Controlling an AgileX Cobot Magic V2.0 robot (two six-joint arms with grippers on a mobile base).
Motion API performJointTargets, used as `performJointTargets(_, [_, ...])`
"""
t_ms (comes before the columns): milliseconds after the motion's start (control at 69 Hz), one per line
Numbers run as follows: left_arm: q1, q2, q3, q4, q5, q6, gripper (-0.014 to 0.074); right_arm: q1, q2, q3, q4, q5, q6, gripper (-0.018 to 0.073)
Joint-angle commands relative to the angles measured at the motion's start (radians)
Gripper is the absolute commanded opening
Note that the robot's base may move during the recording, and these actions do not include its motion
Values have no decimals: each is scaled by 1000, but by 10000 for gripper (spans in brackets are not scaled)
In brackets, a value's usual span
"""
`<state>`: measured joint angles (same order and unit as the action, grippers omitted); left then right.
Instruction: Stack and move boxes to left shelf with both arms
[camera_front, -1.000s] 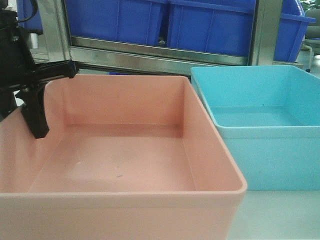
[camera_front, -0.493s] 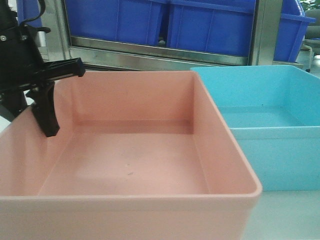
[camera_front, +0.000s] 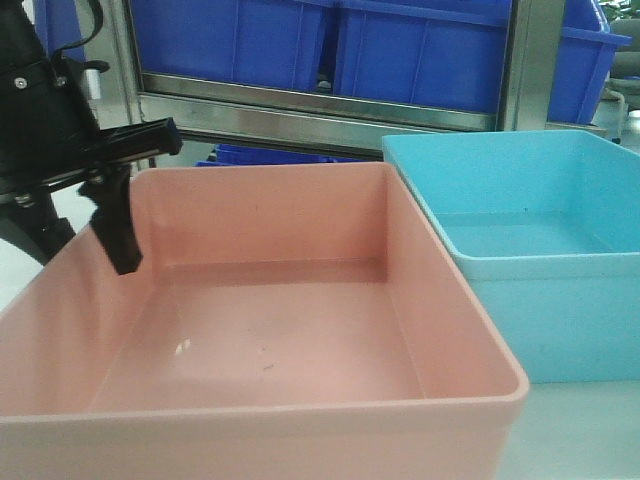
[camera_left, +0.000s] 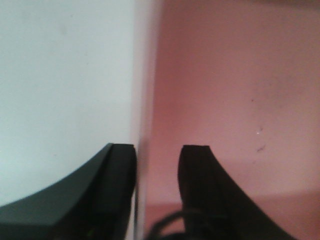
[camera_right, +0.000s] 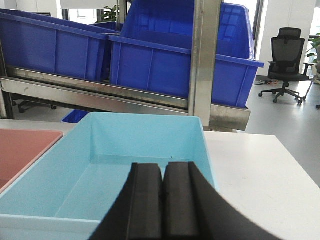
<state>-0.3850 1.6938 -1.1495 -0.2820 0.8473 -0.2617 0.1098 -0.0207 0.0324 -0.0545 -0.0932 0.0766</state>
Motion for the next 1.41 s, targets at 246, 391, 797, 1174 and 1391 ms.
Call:
performJointTargets(246, [-9,-198,-29,46,-29,-8,335,-4,-10,-21,-3,-84,-1,49])
performJointTargets(391, [-7,-330,14,84,-152,119,335,-4,-10,-21,-3,-84,-1,49])
performJointTargets(797, [-7,-726,387,317,-712,203,335,-4,-10,-21,-3,-84,-1,49])
performJointTargets(1174, [-7,-1088,525,333,-655,203,335,-4,-10,-21,-3,-84,-1,49])
performJointTargets(1391, [-7,-1199,525,329,-668,203,335,-4,-10,-21,-3,-84,-1,49])
